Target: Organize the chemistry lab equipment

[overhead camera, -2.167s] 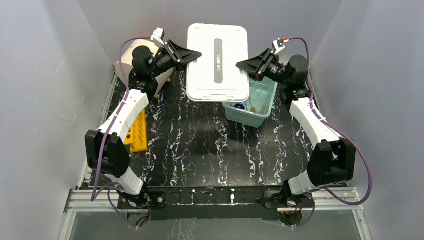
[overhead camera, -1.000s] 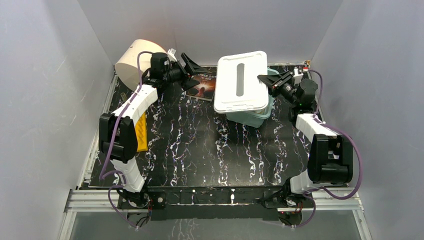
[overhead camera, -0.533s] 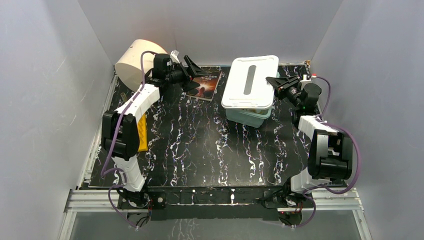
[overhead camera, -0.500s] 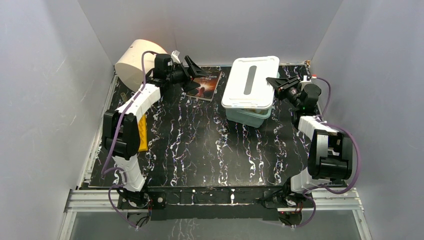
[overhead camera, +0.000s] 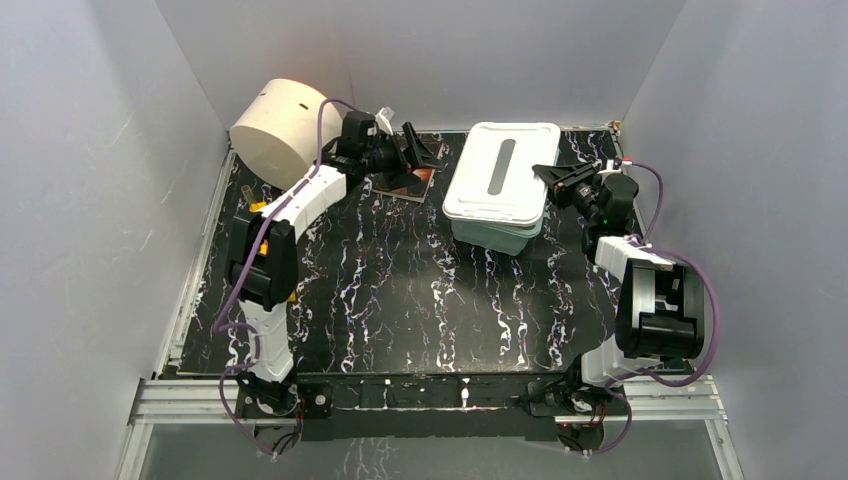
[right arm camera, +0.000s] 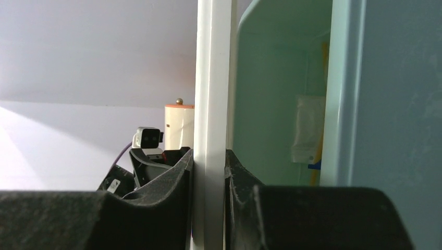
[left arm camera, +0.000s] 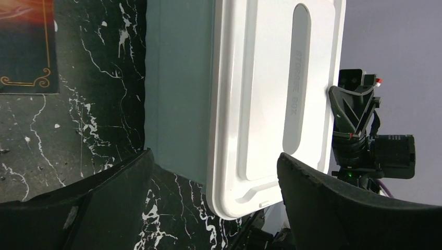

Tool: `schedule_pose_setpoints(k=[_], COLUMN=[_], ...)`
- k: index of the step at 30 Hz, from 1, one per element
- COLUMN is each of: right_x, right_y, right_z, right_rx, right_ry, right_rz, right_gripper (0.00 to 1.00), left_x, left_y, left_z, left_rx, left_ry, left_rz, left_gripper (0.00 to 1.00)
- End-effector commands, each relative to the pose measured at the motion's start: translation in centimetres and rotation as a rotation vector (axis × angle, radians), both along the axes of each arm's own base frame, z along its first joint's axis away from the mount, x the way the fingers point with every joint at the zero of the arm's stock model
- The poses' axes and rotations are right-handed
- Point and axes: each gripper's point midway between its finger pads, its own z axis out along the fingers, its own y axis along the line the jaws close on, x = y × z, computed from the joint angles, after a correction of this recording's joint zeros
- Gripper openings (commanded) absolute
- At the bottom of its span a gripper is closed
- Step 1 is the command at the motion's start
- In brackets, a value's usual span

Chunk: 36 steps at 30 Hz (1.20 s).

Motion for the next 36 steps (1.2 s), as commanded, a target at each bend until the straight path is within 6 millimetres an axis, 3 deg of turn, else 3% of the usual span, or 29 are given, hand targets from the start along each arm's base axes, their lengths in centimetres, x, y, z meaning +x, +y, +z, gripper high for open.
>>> schedule_pose_setpoints(k=[1, 7, 15, 29, 36], right_x=[0.8, 1.4, 1.3, 0.2, -0.7], right_y=[-0.7, -1.0, -1.7, -3.6, -4.8], right_z=[0.6, 0.9, 0.5, 0.5, -1.2], right_rx=[-0.068, -0.100, -0.218, -0.406, -0.500], right_ry=[-0.068, -0.067, -0.011, 0.046, 0.127], right_rz=[-0.031, -0.047, -0.056, -0.117, -0.140], right_gripper=[0.20, 0.24, 0.55, 0.61, 0.63], left_x=[-0.3, -0.6, -0.7, -1.1, -1.4], left_y=[-1.5, -2.2, -2.6, -3.5, -3.9], left_z=[1.6, 0.9, -0.4, -1.5, -2.0], left_rx=[-0.001, 0.005, 0.026, 0.022, 0.024], left_ry=[-0.070, -0.068, -0.050, -0.021, -0.009], left_rz=[-0.065, -0.088, -0.094, -0.121, -0.135], left_gripper=[0.87, 0.87, 0.87, 0.87, 0.86])
